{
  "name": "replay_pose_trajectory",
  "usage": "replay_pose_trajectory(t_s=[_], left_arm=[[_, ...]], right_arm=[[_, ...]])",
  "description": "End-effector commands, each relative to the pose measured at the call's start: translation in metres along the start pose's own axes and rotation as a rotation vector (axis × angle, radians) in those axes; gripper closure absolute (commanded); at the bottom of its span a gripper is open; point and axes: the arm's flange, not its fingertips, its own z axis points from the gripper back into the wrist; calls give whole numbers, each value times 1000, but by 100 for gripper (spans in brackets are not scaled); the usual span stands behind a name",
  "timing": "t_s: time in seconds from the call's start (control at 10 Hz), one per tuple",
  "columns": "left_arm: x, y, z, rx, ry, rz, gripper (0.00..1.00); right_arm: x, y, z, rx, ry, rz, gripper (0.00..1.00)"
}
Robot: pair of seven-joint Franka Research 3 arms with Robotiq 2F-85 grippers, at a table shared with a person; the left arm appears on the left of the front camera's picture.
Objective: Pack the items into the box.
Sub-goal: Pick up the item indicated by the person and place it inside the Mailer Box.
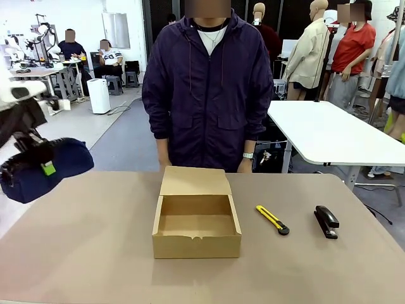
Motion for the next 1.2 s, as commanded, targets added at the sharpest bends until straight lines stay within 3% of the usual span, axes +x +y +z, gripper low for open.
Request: replay_pose_trajectory(t_s=[0.0,0.5,0.7,0.9,1.1], left_arm=[[16,12,-16,-7,68,-53,100],[14,6,-26,-13,66,-32,100],[74,-28,-48,74,24,-254,100],[136,-81,-74,21,49,-535,100],[172,-131,-103,-30,81,-755,100]], right_arm=[[3,-1,0,28,-14,20,0],[3,-1,0,28,-14,20,0],[3,-1,0,28,-14,20,0],[3,-1,0,28,-14,20,0],[3,-1,0,28,-14,20,0]])
